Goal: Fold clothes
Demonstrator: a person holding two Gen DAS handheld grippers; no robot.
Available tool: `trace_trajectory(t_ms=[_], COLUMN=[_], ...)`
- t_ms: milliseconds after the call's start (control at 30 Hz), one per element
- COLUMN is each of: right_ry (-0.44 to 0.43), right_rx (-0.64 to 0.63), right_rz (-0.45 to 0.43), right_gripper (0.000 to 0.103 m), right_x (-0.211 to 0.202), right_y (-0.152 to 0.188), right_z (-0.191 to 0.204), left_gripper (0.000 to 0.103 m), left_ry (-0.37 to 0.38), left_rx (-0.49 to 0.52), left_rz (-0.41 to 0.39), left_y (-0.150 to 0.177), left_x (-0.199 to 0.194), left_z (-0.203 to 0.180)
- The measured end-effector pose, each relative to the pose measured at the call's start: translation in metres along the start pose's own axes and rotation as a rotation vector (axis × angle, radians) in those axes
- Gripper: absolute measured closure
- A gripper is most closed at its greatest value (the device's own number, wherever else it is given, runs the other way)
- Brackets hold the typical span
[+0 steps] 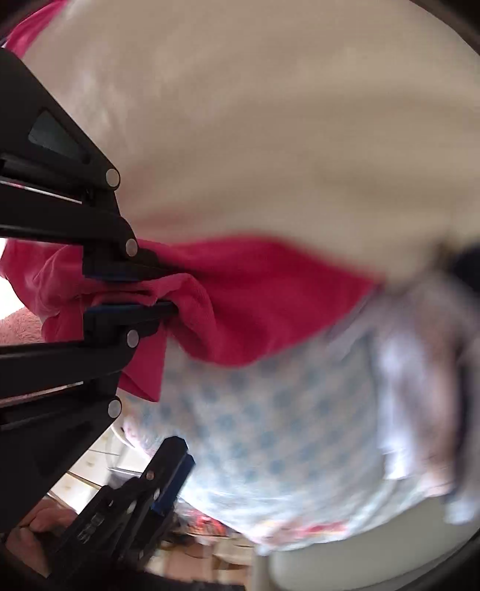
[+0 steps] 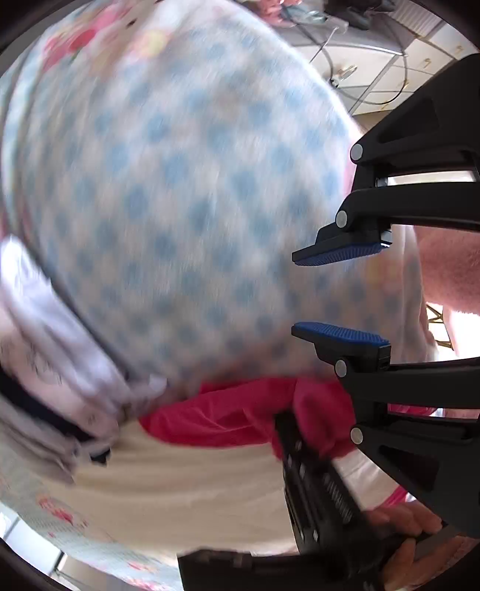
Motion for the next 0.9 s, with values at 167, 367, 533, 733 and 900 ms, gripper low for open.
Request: trace_trajectory(t_ms=[167, 367, 533, 733, 900], right_ry=[-0.064, -0.158, -0.245, -0.374, -0.462], right_rx=[-0.049, -0.071, -0.082, 0.045, 0.023], right_rz=[0.017, 0.066, 0.114, 0.153, 0.097], right_gripper=[0.071, 0.066, 0.052, 0.035, 0.090], right_x=[0.014, 0.037, 0.057, 0.087, 0.079], right_y=[0.000, -0.001, -0.003, -0.007, -0.013], right_z=[0.038, 0.074, 0.102, 0.117, 0.135], left_gripper=[0.095, 0.083, 0.074, 0.063, 0.062], left_ry=[-0.046, -0.045, -0.055, 0.013, 0.030], left_rx=[-0.210, -0.299, -0.306, -0.375, -0.391], left_rz=[-0.111, -0.071, -0.075, -0.071, -0.040], left_y=[0.004, 0.005, 0.014, 0.025, 0.036], left_x=[-0.051, -0.049, -0.051, -0.055, -0.054], left_z=[0.084, 0.130, 0.126, 0.134, 0.139])
Point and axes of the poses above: each gripper's, at about its wrist camera, not at the fingertips, and x roughly the way its jaws point, z to its left, y to its underside, the point moved 6 cm from there along x, roughly the way its jaws point, and after that the axes turned 6 degrees about -x, right-handed, at the moved point
